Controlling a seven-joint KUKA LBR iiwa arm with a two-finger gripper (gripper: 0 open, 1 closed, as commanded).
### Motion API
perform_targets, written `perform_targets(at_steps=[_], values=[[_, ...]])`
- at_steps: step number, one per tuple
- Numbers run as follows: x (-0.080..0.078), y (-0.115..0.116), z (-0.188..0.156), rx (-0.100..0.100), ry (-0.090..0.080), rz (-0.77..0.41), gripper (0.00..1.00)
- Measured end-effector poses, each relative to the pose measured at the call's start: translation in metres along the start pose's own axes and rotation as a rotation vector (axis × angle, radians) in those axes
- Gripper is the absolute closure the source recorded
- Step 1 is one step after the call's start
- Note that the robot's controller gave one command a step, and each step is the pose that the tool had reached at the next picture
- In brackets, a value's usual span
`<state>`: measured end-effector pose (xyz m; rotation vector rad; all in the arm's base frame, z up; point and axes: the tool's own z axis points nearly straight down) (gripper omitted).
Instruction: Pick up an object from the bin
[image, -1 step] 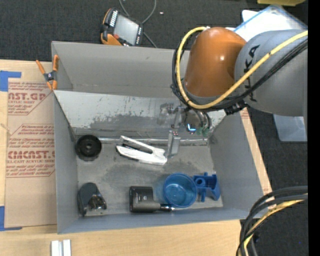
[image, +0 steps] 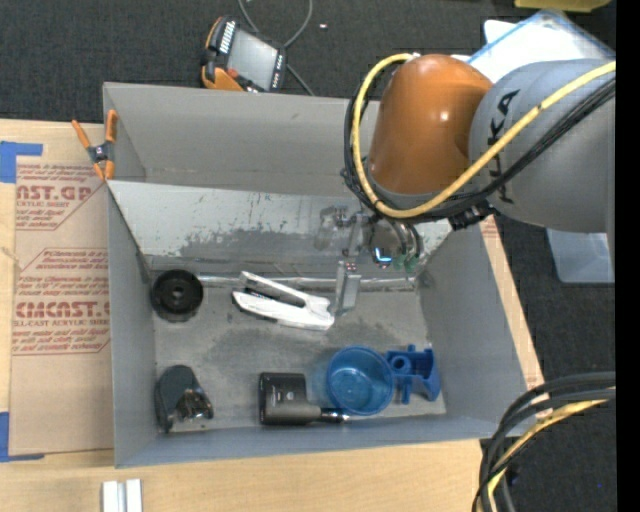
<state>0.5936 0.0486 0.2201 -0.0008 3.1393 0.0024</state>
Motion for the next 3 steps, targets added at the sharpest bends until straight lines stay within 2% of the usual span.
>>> perform_targets(at_steps=[1,2,3], values=[[0.049,-0.050,0.055,0.002,0.007,-0.046,0.00],[0.050,-0.087,0.039,-0.002,-0.013,0.209,0.00],[0.048,-0.073,0.058,0.001,-0.021,0.173,0.00]])
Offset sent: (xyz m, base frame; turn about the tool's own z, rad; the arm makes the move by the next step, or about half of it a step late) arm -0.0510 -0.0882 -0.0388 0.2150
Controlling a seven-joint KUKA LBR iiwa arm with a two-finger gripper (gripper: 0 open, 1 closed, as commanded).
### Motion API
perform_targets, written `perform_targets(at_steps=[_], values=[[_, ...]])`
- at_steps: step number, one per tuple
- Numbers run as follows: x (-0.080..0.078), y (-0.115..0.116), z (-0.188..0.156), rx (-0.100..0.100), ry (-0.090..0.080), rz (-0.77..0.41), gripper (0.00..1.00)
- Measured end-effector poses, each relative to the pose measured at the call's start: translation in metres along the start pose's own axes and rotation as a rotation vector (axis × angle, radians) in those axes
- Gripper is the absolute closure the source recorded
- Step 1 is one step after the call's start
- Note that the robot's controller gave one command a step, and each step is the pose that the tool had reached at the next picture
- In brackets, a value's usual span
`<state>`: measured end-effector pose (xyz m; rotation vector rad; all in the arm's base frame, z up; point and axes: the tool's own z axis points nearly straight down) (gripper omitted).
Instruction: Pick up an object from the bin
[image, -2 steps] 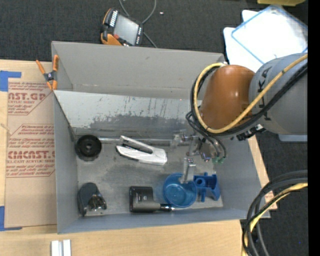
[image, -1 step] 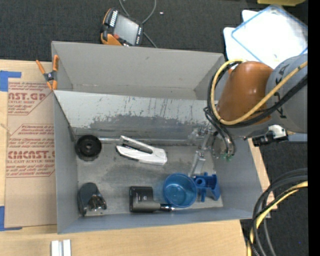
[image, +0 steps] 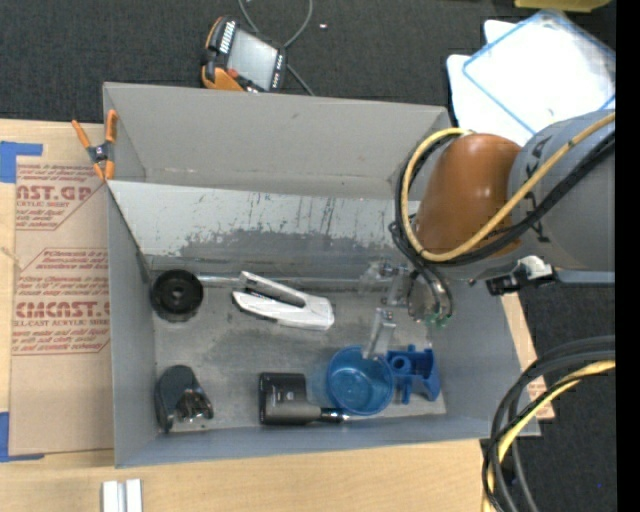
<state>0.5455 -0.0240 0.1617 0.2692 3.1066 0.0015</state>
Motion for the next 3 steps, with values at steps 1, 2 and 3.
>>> perform_targets(at_steps=[1,2,3], values=[[0.016,0.013,0.007,-0.001,0.006,-0.286,0.00],[0.027,0.006,0.090,-0.005,0.008,-0.316,0.00],[0.048,0.003,0.036,-0.002,-0.006,-0.670,1.00]])
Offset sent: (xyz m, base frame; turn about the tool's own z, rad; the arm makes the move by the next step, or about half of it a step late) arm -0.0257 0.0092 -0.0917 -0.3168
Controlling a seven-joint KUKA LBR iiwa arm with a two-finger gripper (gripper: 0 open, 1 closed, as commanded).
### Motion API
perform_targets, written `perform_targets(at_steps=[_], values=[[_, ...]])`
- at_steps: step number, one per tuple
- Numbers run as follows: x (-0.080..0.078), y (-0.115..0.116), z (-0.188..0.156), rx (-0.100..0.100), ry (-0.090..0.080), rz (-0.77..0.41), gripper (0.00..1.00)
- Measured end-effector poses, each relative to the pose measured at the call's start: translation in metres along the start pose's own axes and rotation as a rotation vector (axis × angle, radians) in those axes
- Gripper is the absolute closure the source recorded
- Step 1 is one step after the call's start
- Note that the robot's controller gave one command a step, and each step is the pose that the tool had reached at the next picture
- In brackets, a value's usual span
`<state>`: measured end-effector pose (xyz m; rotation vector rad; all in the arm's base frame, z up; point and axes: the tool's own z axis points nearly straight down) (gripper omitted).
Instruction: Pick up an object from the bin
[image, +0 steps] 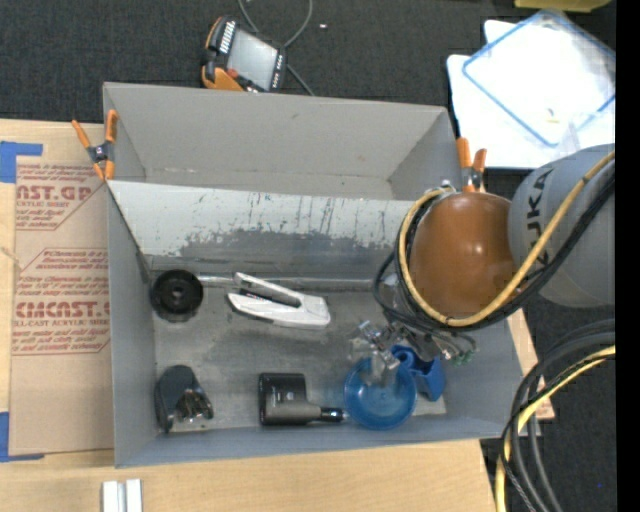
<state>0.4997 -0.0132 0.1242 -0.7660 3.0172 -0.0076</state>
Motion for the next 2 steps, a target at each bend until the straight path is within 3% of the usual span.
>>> perform_targets(at_steps=[1,2], values=[[0.000,0.000,0.000,0.000,0.000,0.000,1.00],[0.008,-0.009,-0.035,0.001,-0.003,0.015,1.00]])
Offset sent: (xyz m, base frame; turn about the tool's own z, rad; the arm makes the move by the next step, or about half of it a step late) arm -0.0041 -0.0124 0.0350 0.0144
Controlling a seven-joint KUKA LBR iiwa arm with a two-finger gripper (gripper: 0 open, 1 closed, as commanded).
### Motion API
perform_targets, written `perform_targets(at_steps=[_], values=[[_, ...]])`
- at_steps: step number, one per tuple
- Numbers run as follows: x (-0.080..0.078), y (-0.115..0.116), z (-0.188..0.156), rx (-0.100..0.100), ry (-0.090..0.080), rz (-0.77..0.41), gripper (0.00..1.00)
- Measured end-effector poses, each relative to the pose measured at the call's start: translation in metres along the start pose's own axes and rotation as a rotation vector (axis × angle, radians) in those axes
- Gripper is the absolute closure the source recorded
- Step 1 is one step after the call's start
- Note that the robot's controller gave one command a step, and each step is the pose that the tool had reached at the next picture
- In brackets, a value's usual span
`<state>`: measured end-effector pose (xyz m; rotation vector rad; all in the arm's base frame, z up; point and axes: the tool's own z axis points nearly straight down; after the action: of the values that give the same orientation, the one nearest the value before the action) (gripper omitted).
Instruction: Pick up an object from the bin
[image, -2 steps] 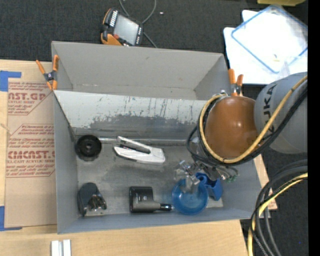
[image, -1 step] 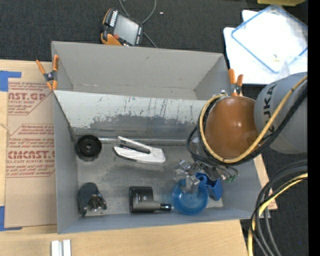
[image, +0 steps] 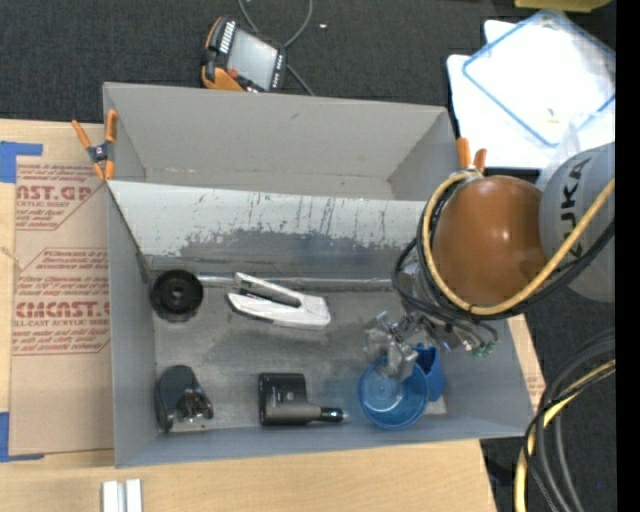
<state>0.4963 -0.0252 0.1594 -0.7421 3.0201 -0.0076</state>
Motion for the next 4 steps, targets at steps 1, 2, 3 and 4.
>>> perform_targets(at_steps=[1,2,3,4], values=[[0.003,-0.002,0.006,-0.002,0.001,-0.004,1.00],[-0.066,0.048,0.044,-0.001,-0.003,-0.258,1.00],[0.000,-0.010,0.038,0.002,0.001,0.021,1.00],[-0.064,0.051,0.066,-0.007,-0.011,-0.287,1.00]])
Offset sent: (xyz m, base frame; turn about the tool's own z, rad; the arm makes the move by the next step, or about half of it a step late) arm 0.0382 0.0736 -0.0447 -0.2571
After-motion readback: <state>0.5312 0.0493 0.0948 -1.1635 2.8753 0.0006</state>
